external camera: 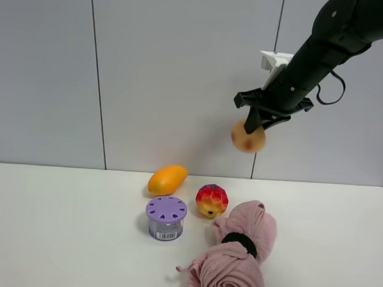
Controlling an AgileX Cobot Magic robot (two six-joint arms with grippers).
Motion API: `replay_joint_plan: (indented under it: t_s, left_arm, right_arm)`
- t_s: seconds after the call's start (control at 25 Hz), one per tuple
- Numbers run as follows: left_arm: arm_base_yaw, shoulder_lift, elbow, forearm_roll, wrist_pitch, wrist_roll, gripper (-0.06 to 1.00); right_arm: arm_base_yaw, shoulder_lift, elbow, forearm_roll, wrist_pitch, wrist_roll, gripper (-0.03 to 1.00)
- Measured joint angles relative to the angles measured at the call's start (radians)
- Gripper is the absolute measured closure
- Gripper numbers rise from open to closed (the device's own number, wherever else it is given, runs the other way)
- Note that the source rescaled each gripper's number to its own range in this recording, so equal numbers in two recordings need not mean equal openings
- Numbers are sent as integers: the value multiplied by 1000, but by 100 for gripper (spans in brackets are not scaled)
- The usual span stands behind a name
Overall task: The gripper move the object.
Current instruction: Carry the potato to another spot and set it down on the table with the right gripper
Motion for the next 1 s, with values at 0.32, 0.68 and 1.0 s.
replay_joint_plan:
  t_s: [0.32,0.68,1.0]
  left_arm:
    - [0,0,0,0,0,0,-6]
    - [0,0,0,0,0,0,-6]
    - [0,0,0,0,0,0,-6]
  right_arm:
    - [199,-37,0,199,101,-324,97]
    - [443,-37,0,152,72,-396,97]
    - [494,21,-3,77,243,-394,97]
